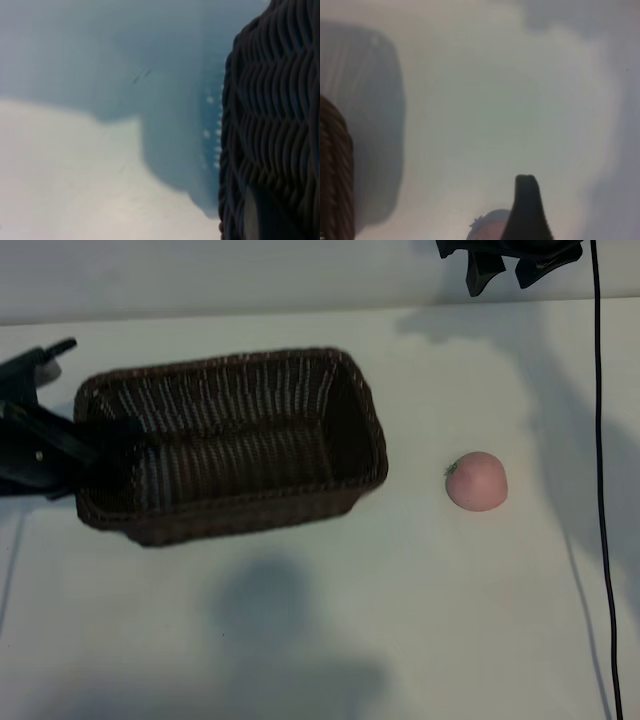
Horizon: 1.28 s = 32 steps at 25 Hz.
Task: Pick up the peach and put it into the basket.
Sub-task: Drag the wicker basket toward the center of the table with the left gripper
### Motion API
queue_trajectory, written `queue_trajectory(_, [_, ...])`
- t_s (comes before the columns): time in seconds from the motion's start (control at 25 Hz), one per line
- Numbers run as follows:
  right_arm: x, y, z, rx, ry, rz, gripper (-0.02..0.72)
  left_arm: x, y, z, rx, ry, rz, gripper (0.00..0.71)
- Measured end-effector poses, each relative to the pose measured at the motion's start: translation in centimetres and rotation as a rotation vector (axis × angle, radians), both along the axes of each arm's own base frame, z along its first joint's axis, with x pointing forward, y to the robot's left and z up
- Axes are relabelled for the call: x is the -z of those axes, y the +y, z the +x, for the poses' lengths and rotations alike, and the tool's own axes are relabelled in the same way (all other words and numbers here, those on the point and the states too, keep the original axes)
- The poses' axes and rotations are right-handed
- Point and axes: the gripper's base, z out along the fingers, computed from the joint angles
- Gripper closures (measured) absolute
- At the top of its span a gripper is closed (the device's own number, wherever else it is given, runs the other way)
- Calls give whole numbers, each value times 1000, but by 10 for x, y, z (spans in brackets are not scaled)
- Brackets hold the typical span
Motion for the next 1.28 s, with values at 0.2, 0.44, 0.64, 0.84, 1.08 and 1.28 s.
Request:
queue_trajectory(0.2, [0, 1, 0, -1, 3, 8, 185, -21, -2, 13, 18, -49, -9, 617])
queue_trajectory(0.44, [0, 1, -1, -2, 6, 16, 185, -35, -3, 25, 73, -73, 3, 617])
queue_trajectory(0.64, [0, 2, -1, -2, 6, 18, 185, -37, -5, 41, 106, -77, 3, 617])
queue_trajectory(0.84, [0, 2, -1, -2, 7, 19, 185, -26, -17, 55, 138, -68, -23, 617])
queue_trajectory(1.08, [0, 2, -1, -2, 7, 19, 185, 0, -42, 64, 193, -17, -31, 617])
queue_trajectory(1.28, [0, 2, -1, -2, 7, 19, 185, 19, -44, 71, 176, -5, -25, 617])
